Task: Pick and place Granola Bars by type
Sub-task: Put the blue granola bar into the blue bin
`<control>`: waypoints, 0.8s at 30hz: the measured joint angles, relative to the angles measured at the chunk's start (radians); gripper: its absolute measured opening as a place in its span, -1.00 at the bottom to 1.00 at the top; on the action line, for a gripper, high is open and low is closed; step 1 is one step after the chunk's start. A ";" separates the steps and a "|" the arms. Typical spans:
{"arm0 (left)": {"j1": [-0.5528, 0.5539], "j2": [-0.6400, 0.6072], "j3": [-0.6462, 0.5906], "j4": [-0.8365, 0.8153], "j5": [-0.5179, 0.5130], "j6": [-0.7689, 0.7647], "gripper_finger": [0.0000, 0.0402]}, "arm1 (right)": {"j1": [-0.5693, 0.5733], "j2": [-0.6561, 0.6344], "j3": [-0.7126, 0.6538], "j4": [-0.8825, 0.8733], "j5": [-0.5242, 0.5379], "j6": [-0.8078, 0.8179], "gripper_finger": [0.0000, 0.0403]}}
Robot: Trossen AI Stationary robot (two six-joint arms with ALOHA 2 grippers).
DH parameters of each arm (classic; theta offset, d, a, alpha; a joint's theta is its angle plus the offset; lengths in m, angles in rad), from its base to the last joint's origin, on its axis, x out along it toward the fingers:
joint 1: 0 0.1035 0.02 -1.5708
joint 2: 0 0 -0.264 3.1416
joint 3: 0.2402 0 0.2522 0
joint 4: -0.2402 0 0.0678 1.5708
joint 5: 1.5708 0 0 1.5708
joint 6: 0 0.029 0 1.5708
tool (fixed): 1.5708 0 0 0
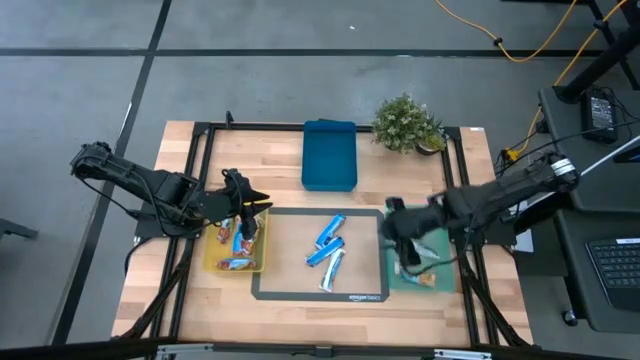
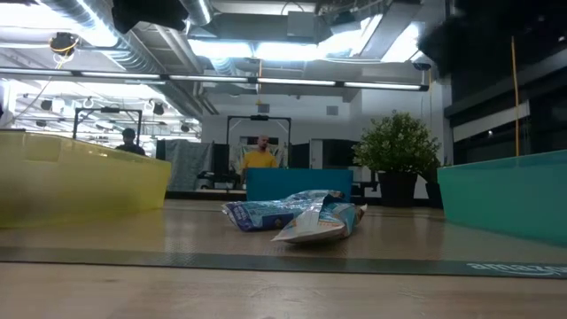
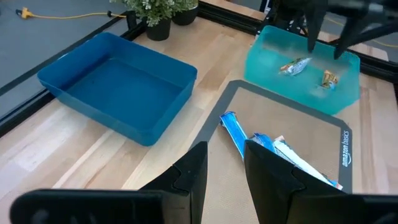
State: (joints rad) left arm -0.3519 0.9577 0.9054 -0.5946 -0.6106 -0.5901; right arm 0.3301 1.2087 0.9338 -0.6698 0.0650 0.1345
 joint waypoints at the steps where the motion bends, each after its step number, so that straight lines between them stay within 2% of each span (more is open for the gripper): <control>1: 0.000 0.000 0.000 0.002 -0.001 -0.006 -0.51 | -0.036 0.000 0.031 0.002 -0.020 -0.061 0.00; 5: 0.000 0.000 0.000 0.011 -0.050 -0.044 -0.51 | -0.173 0.000 0.129 0.001 -0.116 -0.227 0.00; 10: 0.000 0.000 0.000 0.013 -0.113 -0.073 -0.51 | -0.278 0.000 0.165 -0.010 -0.181 -0.350 0.00; 17: 0.000 0.000 0.000 0.013 -0.115 -0.102 -0.51 | -0.341 0.039 0.166 -0.022 -0.293 -0.501 0.00; 21: 0.000 0.004 0.000 0.013 -0.141 -0.135 -0.51 | -0.366 0.118 0.191 -0.041 -0.376 -0.585 0.00; 24: 0.000 0.011 0.000 0.013 -0.157 -0.157 -0.51 | -0.373 0.197 0.263 -0.096 -0.391 -0.668 0.00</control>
State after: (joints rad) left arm -0.3515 0.9690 0.9051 -0.5816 -0.7677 -0.7474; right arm -0.0433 1.4062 1.1968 -0.7659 -0.3264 -0.5339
